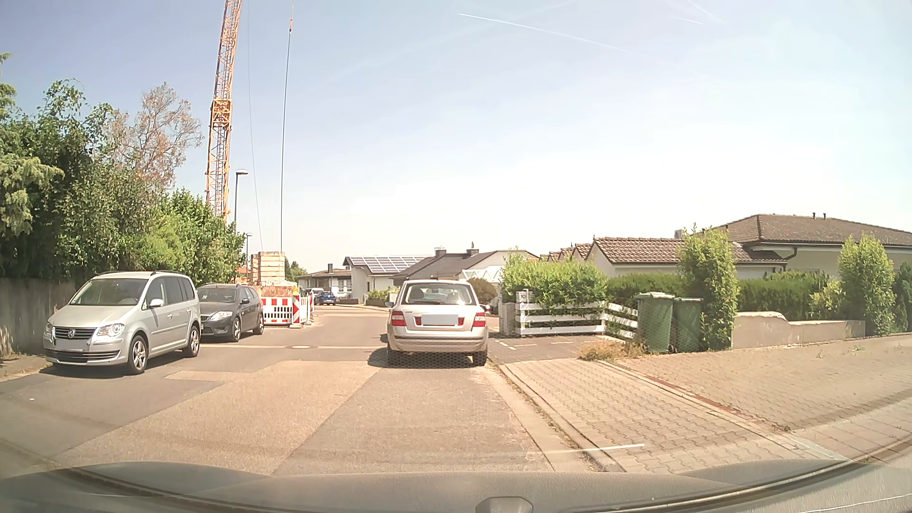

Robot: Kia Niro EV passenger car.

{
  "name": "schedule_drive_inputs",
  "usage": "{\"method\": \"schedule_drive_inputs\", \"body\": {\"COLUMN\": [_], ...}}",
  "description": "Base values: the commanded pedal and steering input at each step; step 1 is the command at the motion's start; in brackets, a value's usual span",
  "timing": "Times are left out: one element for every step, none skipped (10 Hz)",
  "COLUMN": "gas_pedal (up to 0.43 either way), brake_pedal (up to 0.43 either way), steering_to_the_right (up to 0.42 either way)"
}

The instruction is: Follow the waypoints while adhering to traffic rules and regulations

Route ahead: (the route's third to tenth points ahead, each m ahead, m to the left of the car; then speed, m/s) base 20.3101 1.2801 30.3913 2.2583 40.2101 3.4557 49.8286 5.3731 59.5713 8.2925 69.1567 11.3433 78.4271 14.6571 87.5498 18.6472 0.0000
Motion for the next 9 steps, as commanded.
{"method": "schedule_drive_inputs", "body": {"gas_pedal": [0.0,0.0,0.0,0.0,0.0,0.0,0.0,0.0,0.0], "brake_pedal": [0.354,0.354,0.354,0.354,0.354,0.354,0.354,0.354,0.354], "steering_to_the_right": [-0.02,-0.019,-0.02,-0.019,-0.02,-0.02,-0.02,-0.02,-0.02]}}
